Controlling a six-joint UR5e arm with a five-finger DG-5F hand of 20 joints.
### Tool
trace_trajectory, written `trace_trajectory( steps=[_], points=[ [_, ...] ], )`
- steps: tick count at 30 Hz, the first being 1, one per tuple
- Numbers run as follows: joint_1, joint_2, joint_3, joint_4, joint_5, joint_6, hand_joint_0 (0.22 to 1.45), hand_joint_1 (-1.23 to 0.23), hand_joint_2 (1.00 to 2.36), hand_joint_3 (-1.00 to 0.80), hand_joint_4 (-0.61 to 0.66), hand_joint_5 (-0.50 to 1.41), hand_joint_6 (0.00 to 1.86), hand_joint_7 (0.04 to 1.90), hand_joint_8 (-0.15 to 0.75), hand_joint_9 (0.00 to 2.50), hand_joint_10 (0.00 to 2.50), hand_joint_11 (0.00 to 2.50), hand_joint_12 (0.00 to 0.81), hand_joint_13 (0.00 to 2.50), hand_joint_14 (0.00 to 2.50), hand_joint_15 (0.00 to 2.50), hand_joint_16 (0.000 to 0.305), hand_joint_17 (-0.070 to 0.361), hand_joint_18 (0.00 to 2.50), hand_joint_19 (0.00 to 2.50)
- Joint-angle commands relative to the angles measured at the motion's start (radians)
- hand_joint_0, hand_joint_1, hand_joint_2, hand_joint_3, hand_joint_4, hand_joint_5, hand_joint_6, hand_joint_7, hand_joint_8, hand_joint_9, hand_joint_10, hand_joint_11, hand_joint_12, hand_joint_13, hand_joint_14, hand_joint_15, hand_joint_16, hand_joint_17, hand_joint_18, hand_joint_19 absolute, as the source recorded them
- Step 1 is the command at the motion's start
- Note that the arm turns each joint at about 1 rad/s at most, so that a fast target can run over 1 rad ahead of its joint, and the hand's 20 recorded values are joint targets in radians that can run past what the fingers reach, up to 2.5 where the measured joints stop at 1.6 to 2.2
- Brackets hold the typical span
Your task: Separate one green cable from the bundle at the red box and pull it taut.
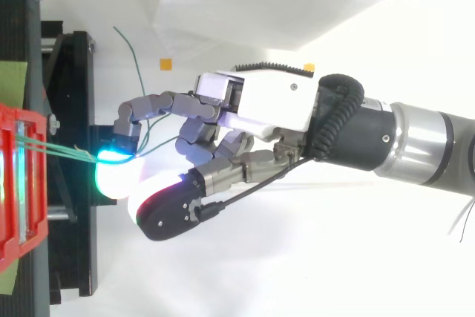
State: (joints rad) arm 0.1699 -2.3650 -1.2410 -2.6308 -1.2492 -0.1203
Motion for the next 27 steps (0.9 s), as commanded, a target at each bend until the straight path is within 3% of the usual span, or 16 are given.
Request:
trace_trajectory(
  steps=[1,10,17,27],
  points=[
    [-0.001,0.0,0.0,0.0,0.0,0.004,0.48,-0.48,1.0,-0.5,0.14,0.01,0.51,1.1,0.355,1.7,2.5,1.63,0.487,1.6,2.5,1.42,0.201,0.15,2.11,0.16],
    [-0.001,0.0,0.0,-0.002,0.01,0.008,0.48,-0.35,1.0,-0.5,0.12,0.03,0.51,1.03,0.327,1.76,2.5,1.6,0.452,1.62,2.5,1.38,0.195,0.146,2.16,0.18],
    [-0.003,0.0,0.0,-0.002,0.014,0.008,0.51,-0.3,1.0,-0.5,0.07,0.06,0.51,1.13,0.271,1.85,2.5,1.52,0.395,1.64,2.5,1.36,0.173,0.129,2.2,0.2],
    [-0.003,0.0,0.0,-0.002,0.031,0.013,0.52,-0.26,1.0,-0.5,0.07,0.08,0.51,1.24,0.216,1.97,2.5,1.51,0.321,1.74,2.5,1.36,0.164,0.123,2.3,0.21]
  ],
)
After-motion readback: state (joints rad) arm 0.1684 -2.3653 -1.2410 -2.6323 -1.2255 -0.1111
